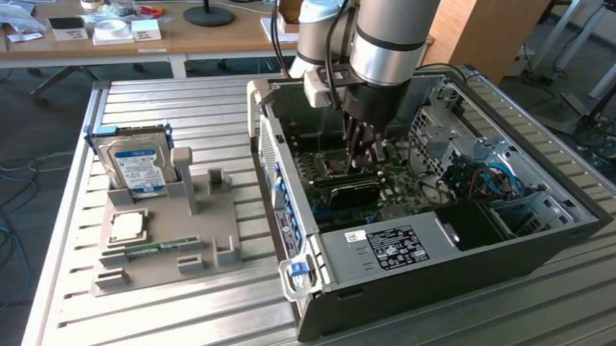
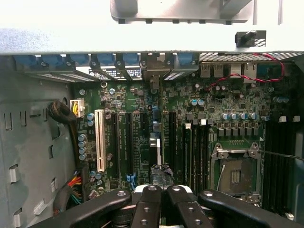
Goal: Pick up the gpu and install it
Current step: 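Press down on the gpu until it lock into place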
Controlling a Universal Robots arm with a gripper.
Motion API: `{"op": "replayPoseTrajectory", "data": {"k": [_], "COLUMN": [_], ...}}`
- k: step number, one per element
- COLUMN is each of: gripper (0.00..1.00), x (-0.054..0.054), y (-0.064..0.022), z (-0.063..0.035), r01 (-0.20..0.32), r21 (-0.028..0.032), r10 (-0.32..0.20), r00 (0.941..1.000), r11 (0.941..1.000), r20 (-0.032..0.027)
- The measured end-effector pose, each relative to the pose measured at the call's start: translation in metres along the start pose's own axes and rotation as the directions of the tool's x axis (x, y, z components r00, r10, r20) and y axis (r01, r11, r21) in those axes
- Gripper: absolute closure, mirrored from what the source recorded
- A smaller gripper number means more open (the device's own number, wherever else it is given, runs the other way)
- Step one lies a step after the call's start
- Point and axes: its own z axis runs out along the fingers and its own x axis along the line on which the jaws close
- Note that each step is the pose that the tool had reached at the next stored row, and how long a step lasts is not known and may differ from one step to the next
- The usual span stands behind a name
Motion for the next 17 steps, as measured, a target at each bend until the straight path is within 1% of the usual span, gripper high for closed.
{"op": "replayPoseTrajectory", "data": {"k": [4,11,17], "gripper": [0.89,0.89,0.89], "x": [0.0,0.0,-0.001], "y": [0.0,0.0002,0.0003], "z": [0.0002,0.0084,0.0104], "r01": [0.0,0.0,0.0], "r21": [0.0,0.0001,0.0001], "r10": [0.0,0.0,0.0], "r00": [1.0,1.0,1.0], "r11": [1.0,1.0,1.0], "r20": [0.0001,0.0002,0.001]}}
